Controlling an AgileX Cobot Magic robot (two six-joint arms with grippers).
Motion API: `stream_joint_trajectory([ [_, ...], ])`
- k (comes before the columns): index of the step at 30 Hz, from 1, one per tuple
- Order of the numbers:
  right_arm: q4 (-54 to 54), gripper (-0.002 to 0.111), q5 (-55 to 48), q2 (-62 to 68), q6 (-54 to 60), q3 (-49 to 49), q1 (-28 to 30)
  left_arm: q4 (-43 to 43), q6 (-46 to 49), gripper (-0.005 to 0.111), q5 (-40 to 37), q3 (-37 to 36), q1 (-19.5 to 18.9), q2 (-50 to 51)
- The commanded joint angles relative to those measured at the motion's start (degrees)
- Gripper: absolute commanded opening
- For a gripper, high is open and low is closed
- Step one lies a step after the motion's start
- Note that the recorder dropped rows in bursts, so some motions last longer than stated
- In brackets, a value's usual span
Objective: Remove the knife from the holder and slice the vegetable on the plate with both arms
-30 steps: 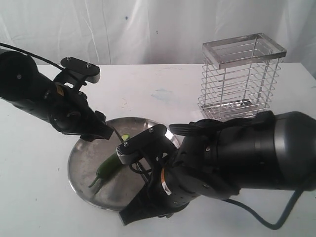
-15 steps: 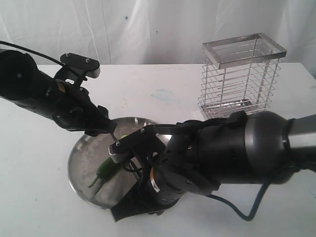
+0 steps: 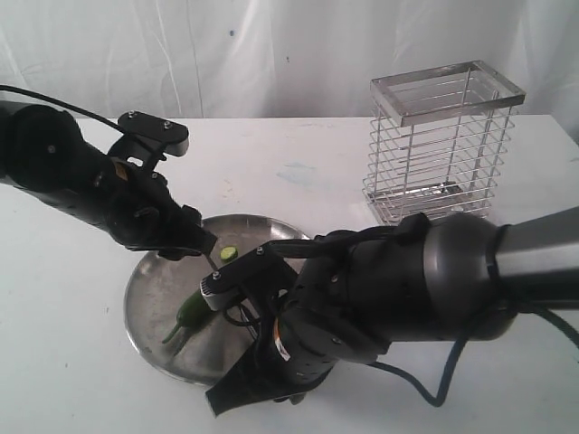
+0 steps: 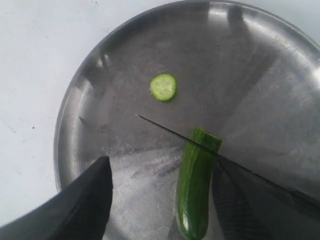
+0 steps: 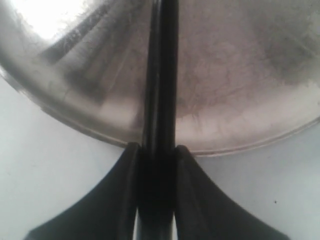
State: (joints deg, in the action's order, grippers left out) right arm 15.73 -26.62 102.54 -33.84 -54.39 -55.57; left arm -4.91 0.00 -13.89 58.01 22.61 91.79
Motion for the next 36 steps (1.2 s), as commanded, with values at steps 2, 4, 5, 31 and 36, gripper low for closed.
stream_joint_trajectory([
  [2, 0.72, 0.000, 0.03, 1.30, 0.57, -0.37, 0.24, -0.62, 0.00, 0.062, -0.48, -0.34, -0.18, 0.98],
  [4, 0.72, 0.000, -0.06, 1.54, 0.57, -0.37, 0.24, -0.72, 0.00, 0.062, -0.33, -0.34, -0.18, 0.98],
  [5, 0.83, 0.000, -0.06, 1.54, 0.57, -0.37, 0.24, -0.75, 0.00, 0.062, -0.18, -0.34, -0.18, 0.98],
  [31, 7.58, 0.000, -0.43, -1.04, -5.42, -1.15, 0.24, -0.87, 0.00, 0.062, 0.07, -0.34, -0.18, 0.98],
  [36, 6.64, 0.000, 0.22, -0.09, -5.32, -1.15, 0.24, -0.87, 0.00, 0.062, 0.07, -0.34, -0.18, 0.98],
])
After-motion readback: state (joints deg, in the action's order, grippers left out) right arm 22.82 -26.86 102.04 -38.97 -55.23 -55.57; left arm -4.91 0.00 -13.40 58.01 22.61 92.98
